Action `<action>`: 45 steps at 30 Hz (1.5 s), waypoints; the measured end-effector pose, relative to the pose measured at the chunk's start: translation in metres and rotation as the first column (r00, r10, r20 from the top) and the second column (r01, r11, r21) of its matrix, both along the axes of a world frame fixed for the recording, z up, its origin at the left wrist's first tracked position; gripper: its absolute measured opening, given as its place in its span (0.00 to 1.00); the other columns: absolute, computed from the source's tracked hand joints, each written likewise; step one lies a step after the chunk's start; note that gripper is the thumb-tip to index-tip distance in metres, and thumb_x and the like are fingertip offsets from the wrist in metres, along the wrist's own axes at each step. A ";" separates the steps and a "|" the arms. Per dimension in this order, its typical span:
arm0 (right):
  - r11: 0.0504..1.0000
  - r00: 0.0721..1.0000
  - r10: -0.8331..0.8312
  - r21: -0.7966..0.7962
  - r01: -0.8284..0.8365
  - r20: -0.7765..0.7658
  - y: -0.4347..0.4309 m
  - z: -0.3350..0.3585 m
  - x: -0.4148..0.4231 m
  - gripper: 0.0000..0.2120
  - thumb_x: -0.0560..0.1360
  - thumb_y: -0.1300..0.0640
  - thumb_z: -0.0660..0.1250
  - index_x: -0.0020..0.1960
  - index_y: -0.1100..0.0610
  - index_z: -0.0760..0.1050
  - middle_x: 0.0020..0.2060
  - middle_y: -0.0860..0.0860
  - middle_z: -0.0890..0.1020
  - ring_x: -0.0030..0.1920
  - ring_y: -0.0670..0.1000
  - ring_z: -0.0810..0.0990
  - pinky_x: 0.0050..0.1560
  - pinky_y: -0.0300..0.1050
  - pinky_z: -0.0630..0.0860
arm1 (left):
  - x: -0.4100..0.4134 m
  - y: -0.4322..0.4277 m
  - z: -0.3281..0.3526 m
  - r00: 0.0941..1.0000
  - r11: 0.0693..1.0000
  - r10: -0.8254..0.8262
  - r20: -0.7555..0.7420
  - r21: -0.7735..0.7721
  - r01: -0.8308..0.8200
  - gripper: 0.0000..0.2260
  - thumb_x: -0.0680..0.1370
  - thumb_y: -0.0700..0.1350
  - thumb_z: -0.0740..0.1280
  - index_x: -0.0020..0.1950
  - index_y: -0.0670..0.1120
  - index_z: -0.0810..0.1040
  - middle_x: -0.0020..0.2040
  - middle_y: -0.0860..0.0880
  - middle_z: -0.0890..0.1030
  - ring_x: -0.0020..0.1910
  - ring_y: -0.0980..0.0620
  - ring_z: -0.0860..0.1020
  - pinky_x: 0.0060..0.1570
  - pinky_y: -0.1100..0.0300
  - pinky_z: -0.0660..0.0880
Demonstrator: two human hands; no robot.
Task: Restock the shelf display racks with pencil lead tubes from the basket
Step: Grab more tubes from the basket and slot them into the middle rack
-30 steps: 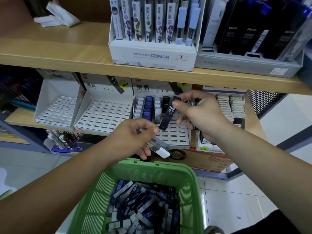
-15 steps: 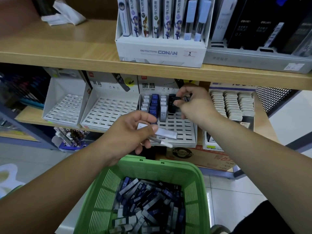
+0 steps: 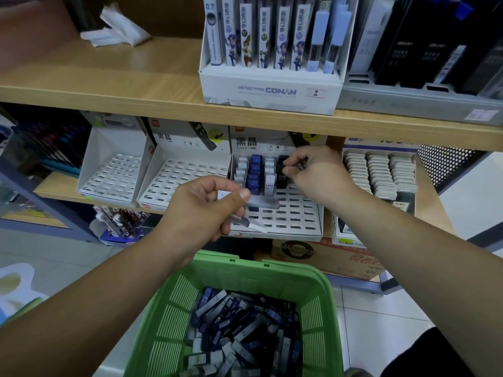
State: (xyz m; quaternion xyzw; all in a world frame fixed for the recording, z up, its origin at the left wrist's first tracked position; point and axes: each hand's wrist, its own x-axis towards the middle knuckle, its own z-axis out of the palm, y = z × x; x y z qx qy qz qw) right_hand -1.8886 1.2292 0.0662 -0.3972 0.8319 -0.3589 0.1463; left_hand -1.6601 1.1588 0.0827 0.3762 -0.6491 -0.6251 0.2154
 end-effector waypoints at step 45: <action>0.974 0.961 0.227 0.055 -0.221 -0.157 0.014 -0.011 0.026 0.04 0.78 0.54 0.74 0.52 0.49 0.84 0.48 0.49 0.84 0.47 0.51 0.82 0.51 0.51 0.82 | 0.003 -0.006 0.005 0.996 0.989 -0.018 0.089 0.147 0.005 0.05 0.80 0.34 0.69 0.55 0.39 0.82 0.47 0.37 0.86 0.42 0.45 0.86 0.41 0.56 0.83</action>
